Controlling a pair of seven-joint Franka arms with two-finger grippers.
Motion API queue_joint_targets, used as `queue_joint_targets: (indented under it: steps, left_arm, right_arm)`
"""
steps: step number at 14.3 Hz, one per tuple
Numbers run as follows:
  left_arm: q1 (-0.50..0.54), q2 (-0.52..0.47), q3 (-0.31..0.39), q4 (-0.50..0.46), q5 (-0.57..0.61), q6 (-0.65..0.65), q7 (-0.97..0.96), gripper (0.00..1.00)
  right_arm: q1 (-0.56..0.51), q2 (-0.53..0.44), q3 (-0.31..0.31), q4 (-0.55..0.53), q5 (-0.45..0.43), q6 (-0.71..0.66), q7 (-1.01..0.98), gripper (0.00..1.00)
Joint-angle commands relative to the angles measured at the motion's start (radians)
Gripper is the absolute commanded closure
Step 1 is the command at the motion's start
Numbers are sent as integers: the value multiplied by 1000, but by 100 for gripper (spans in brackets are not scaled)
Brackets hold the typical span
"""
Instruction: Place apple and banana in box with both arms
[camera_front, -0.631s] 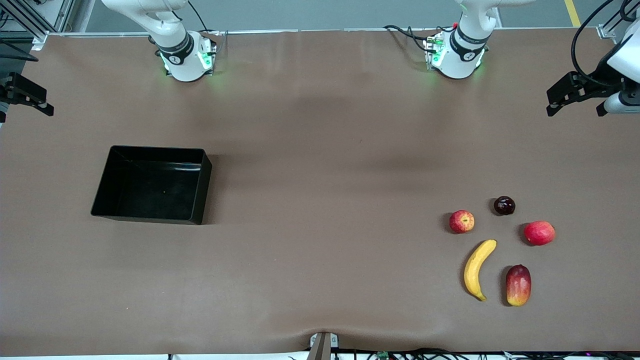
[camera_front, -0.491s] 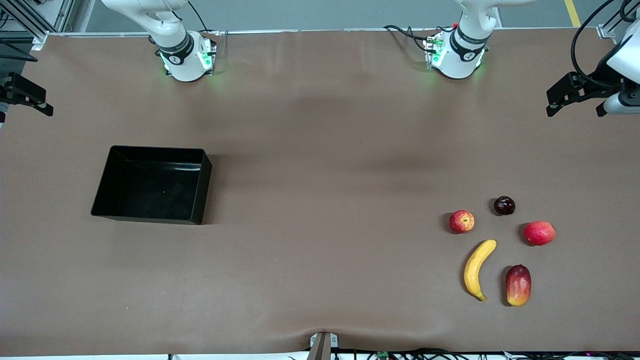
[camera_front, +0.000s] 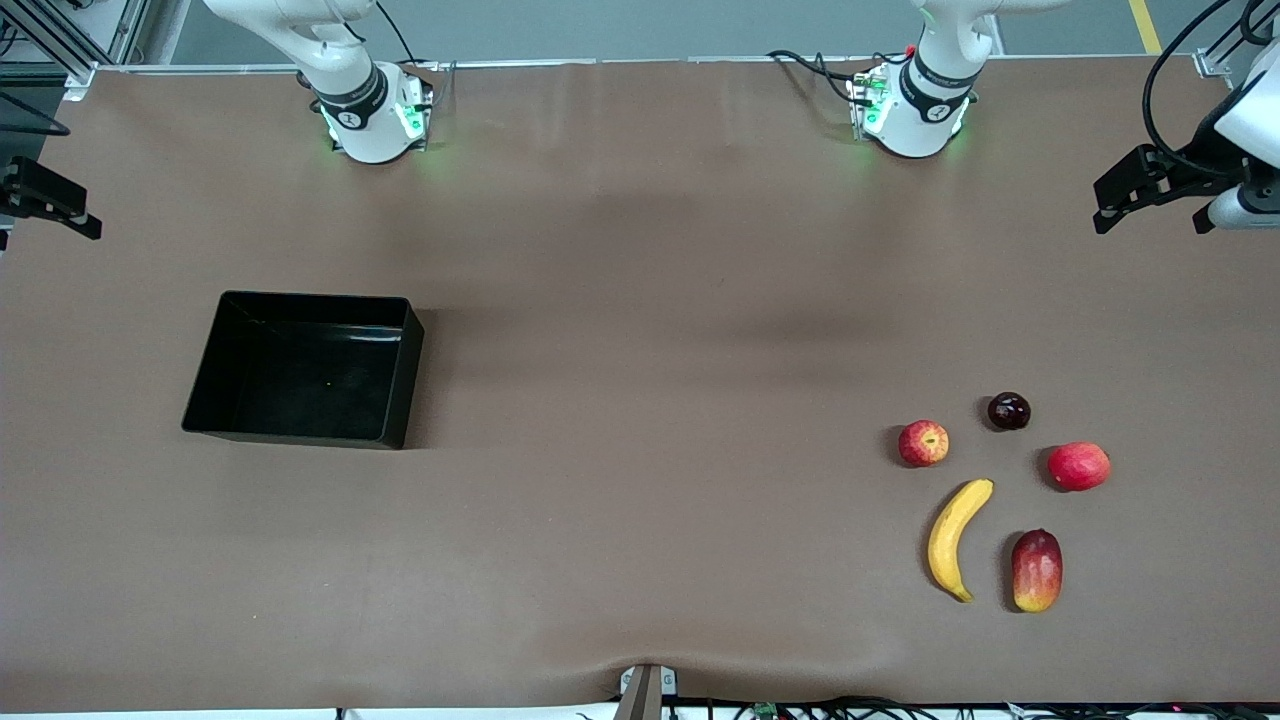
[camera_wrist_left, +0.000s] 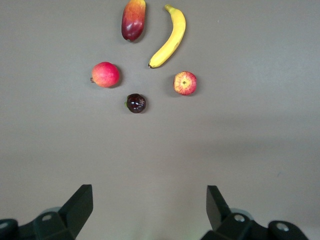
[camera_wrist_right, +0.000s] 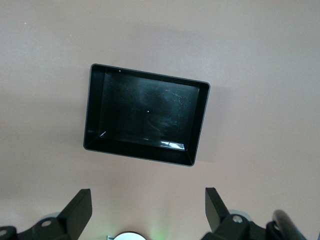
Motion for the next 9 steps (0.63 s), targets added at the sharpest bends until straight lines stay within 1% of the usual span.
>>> queue_joint_targets:
  steps: [1, 3, 4, 5, 7, 8, 9]
  left_arm:
    - [3, 50, -7, 16, -6, -2, -1, 0]
    - [3, 84, -8, -16, -16, 8, -10, 0]
    - [6, 103, -10, -43, -17, 46, -9, 0]
    - [3, 121, -10, -78, -17, 92, -9, 0]
    - [-8, 161, -11, -167, -17, 230, -7, 0]
    - [-14, 190, -13, -192, -16, 290, 2, 0]
    - [-16, 236, -13, -194, -14, 319, 11, 0]
  right_arm:
    - [-69, 80, 6, 14, 18, 1, 1, 0]
    - [-95, 152, 6, 14, 18, 3, -48, 0]
    - [-99, 176, 6, 14, 17, 10, -77, 0]
    - [-116, 210, 6, 3, 18, 45, -94, 0]
    - [-153, 267, 6, -44, 18, 140, -100, 0]
    - [-164, 296, 6, -67, 18, 173, -102, 0]
    - [-168, 318, 6, -93, 18, 202, -102, 0]
